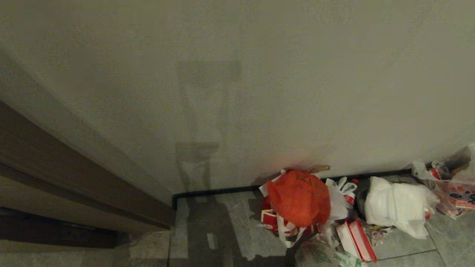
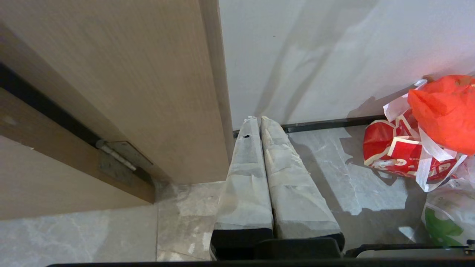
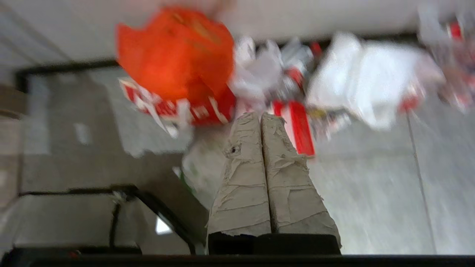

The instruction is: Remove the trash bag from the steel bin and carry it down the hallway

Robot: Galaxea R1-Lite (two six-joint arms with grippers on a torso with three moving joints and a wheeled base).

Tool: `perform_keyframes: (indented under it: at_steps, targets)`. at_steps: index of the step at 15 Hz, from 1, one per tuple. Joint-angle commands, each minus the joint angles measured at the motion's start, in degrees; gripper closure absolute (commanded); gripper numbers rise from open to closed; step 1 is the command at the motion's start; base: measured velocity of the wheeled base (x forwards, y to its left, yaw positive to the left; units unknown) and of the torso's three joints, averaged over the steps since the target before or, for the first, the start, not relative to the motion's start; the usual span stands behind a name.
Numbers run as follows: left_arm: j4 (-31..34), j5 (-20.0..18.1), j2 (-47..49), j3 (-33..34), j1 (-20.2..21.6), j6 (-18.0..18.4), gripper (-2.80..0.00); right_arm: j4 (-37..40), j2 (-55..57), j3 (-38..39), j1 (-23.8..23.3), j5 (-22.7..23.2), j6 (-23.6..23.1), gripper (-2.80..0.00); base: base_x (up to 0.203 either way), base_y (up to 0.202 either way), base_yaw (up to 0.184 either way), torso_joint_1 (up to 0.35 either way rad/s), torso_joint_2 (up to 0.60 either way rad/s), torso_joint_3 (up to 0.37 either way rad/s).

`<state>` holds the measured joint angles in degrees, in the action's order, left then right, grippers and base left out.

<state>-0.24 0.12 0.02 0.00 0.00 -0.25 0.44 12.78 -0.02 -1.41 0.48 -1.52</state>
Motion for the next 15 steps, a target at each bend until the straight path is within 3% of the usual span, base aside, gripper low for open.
perform_keyframes:
  at_steps: [1,4,15]
  targets:
    - [0.0,0.0,0.1,0.0,0.0,0.0,0.00,0.1,-6.2,-0.1,1.2,0.0,0.0,0.00,0.000,0.000,0.000,0.000,0.00,0.000]
    - [0.0,0.0,0.1,0.0,0.0,0.0,0.00,-0.1,-13.4,0.0,1.4,0.2,-1.5,0.00,0.000,0.000,0.000,0.000,0.00,0.000]
    - [0.0,0.0,0.1,0.0,0.0,-0.2,0.00,-0.1,-12.7,0.0,1.4,0.1,-0.2,0.00,0.000,0.000,0.000,0.000,0.00,0.000]
